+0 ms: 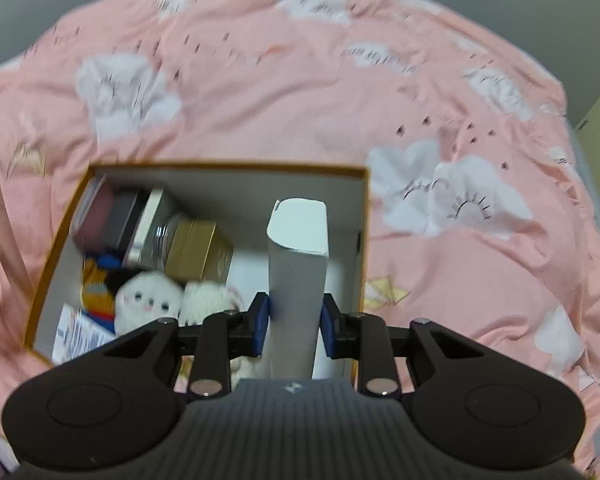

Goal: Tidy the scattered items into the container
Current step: 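Carry the white box and pink clip over the orange box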

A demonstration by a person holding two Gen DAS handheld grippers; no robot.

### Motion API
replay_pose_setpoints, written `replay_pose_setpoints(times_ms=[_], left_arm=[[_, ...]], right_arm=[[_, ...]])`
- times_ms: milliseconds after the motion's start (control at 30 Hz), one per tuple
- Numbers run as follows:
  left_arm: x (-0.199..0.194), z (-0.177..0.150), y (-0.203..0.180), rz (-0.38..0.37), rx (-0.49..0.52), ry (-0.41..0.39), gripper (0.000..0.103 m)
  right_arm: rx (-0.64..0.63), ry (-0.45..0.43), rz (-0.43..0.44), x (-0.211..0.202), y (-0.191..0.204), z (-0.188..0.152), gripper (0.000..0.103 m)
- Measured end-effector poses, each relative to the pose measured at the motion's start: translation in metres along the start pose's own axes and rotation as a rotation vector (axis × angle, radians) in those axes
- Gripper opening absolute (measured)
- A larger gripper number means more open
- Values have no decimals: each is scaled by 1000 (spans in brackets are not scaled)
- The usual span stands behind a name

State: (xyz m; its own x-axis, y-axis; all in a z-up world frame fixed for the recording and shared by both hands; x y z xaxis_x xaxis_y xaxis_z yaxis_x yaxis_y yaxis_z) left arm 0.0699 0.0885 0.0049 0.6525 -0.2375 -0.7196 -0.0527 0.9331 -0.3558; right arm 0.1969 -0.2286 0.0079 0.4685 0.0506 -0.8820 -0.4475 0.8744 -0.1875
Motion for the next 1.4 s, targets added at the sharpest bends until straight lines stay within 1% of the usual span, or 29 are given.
replay_pose_setpoints(times_ms=[100,167,333,433,567,733,867,1067,1133,1233,1267,1400], left_arm=[[-13,7,-9,-23,30,-25,20],[-20,13,-14,-51,43,-32,20],[-26,26,-31,-127,72,-41,20],[-19,30,-42,-164,86,-33,20],[-4,31,-56,-207,97,-6,20],[15,29,-72,-229,116,32,20],[25,27,-84,-255,131,55,20],[33,25,-97,-287,144,73,20],[34,25,-99,-292,145,76,20],[35,25,-101,-292,147,79,20],[35,25,-102,-292,148,80,20],[37,26,-105,-297,151,86,20]], right_arm=[[-24,70,21,12,4,2,29],[-38,104,28,21,7,4,29],[-49,131,40,37,11,16,29],[-41,141,45,48,10,21,29],[-6,156,72,64,2,23,29],[-26,138,78,67,1,21,29],[-102,120,5,65,10,17,30],[-112,95,-30,59,3,17,31],[-116,84,-17,55,3,15,31],[-96,93,69,53,7,11,29],[-96,99,80,53,10,8,29],[-127,110,53,56,19,1,29]])
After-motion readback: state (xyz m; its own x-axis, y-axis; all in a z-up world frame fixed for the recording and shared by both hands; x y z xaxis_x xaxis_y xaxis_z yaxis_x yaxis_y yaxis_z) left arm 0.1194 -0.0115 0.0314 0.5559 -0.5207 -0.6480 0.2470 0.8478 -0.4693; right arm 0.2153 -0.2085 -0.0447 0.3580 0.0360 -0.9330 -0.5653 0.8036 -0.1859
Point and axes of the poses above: each gripper's, at about its wrist camera, not at the fingertips, and x roughly the way its jaws point, y to its left, z to its top, the point moved 1 cm from there along x, roughly the way its jaws point, and after that the axes turned 4 degrees about -z, right-handed, at the moved point
